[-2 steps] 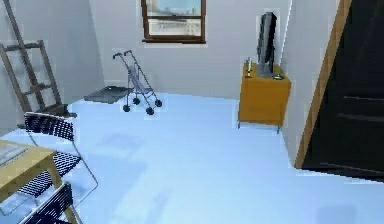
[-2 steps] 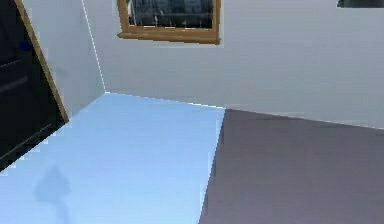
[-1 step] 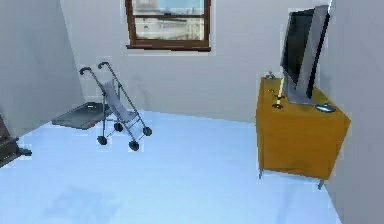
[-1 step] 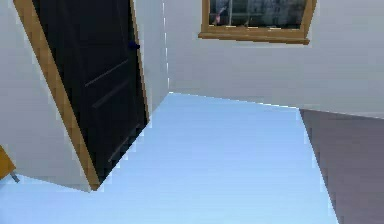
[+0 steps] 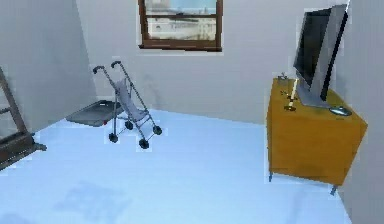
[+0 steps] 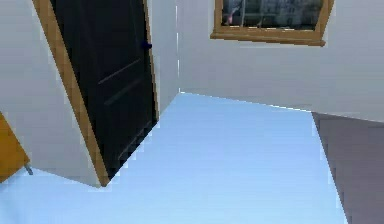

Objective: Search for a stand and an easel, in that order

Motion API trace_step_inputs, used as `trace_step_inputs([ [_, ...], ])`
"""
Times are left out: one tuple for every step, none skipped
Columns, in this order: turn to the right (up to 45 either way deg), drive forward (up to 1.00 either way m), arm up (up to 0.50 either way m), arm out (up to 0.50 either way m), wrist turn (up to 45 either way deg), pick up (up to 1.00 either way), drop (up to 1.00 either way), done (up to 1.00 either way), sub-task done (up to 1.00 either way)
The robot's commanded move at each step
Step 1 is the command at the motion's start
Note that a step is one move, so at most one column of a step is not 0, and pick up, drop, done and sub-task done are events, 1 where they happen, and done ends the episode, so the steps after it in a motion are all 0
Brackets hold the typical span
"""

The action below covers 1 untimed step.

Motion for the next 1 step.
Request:
trace_step_inputs([
  [0.0,1.0,0.0,0.0,0.0,0.0,0.0,0.0,0.0],
])
